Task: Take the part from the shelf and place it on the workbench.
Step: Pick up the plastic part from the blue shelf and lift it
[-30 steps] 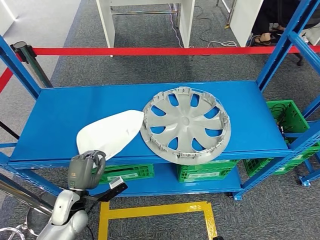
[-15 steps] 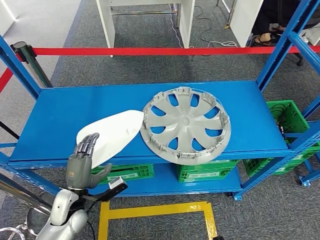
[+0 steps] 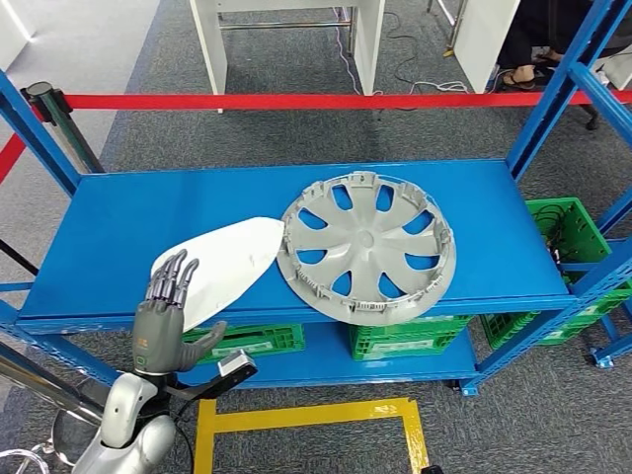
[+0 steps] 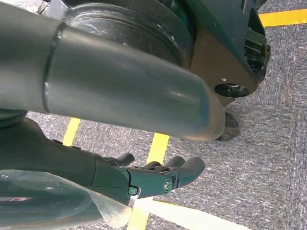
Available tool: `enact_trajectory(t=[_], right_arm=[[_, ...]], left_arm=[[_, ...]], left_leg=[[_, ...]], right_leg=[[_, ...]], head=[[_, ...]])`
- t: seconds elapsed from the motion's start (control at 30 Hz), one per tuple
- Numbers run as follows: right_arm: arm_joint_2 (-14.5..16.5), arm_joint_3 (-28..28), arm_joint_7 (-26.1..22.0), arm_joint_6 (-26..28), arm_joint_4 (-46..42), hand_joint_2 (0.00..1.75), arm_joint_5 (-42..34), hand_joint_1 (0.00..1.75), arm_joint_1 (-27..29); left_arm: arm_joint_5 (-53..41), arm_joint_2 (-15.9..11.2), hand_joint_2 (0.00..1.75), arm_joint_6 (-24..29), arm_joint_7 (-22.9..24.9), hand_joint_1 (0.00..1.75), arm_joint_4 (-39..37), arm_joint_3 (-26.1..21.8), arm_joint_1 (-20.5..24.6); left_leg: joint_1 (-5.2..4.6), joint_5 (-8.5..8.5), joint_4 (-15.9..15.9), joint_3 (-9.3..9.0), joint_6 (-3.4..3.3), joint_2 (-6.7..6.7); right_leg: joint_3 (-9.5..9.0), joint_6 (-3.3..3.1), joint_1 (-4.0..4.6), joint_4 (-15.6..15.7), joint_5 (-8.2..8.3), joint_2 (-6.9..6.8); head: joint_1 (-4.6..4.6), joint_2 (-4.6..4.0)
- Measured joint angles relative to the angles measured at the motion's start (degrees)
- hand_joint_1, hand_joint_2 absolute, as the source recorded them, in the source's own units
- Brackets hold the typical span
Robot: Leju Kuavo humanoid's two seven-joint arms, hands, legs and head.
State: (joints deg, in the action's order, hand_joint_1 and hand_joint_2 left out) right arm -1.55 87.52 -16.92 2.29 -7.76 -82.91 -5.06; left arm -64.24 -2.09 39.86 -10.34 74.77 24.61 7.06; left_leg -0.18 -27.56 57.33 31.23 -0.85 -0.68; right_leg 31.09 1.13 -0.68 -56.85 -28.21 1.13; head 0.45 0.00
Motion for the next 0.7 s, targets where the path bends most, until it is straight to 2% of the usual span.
enact_trajectory(t=[0.07, 0.17, 0.37, 0.53, 0.7], right_arm=[[0.0, 0.0, 0.0, 0.0, 0.0, 0.00, -0.1, 0.00, 0.0], [0.0, 0.0, 0.0, -0.1, 0.0, 0.00, -0.4, 0.00, 0.0], [0.0, 0.0, 0.0, -0.5, 0.0, 0.00, -1.3, 0.00, 0.1], [0.0, 0.0, 0.0, -0.8, 0.0, 0.00, -1.6, 0.00, 0.1], [0.0, 0.0, 0.1, -0.9, 0.0, 0.00, -1.7, 0.00, 0.1]], left_arm=[[-0.4, -0.2, 1.75, -0.6, 0.4, 0.00, 0.3, 0.2, -0.1], [-2.1, -1.1, 1.75, -4.4, 2.7, 0.00, 1.7, 1.2, -0.5], [-5.7, -5.4, 1.75, -18.6, 10.2, 0.00, 5.6, 4.6, -1.3], [-5.5, -8.9, 1.75, -27.7, 12.9, 0.00, 7.9, 6.8, -1.3], [-5.2, -11.3, 1.75, -31.0, 13.7, 0.00, 9.0, 8.4, -0.9]], left_leg=[[0.00, 0.00, 0.0, 0.00, 0.00, 0.00], [0.00, 0.00, 0.0, 0.00, 0.00, 0.00], [0.00, 0.00, 0.0, 0.00, 0.00, 0.00], [0.01, 0.01, 0.0, 0.00, 0.01, 0.00], [0.01, 0.01, 0.0, -0.01, 0.01, 0.00]], right_leg=[[0.00, 0.00, 0.00, 0.0, 0.00, 0.00], [0.00, 0.00, 0.00, 0.0, 0.00, 0.01], [0.01, 0.00, 0.01, 0.0, 0.00, 0.01], [0.01, -0.01, 0.01, 0.0, 0.00, 0.01], [0.00, 0.00, 0.00, 0.0, 0.00, 0.01]], head=[[0.00, 0.00], [0.01, 0.00], [0.00, 0.00], [0.00, 0.00], [0.01, 0.00]])
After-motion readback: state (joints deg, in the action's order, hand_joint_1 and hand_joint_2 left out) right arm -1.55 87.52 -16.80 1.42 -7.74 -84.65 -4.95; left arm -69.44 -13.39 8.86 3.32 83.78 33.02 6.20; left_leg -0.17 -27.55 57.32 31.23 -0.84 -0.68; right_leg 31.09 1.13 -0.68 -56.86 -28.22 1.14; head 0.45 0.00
